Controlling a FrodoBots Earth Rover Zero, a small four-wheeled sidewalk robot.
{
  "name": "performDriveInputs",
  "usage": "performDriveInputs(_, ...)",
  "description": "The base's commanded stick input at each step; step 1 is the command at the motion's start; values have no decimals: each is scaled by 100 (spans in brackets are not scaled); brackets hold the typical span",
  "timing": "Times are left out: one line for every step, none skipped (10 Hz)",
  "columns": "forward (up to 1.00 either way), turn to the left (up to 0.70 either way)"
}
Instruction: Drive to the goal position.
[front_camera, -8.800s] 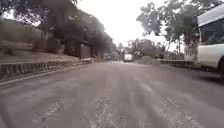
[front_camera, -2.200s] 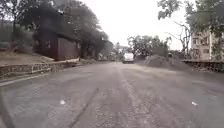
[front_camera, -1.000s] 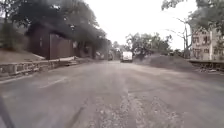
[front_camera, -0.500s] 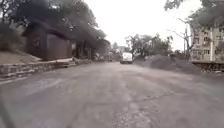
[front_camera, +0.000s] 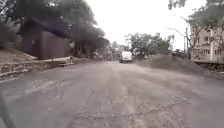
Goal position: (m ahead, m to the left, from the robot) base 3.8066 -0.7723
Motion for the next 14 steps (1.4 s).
performDriveInputs(70,0)
performDriveInputs(70,0)
performDriveInputs(70,0)
performDriveInputs(70,0)
performDriveInputs(70,0)
performDriveInputs(70,0)
performDriveInputs(70,0)
performDriveInputs(70,0)
performDriveInputs(70,0)
performDriveInputs(70,0)
performDriveInputs(70,0)
performDriveInputs(70,0)
performDriveInputs(70,0)
performDriveInputs(70,0)
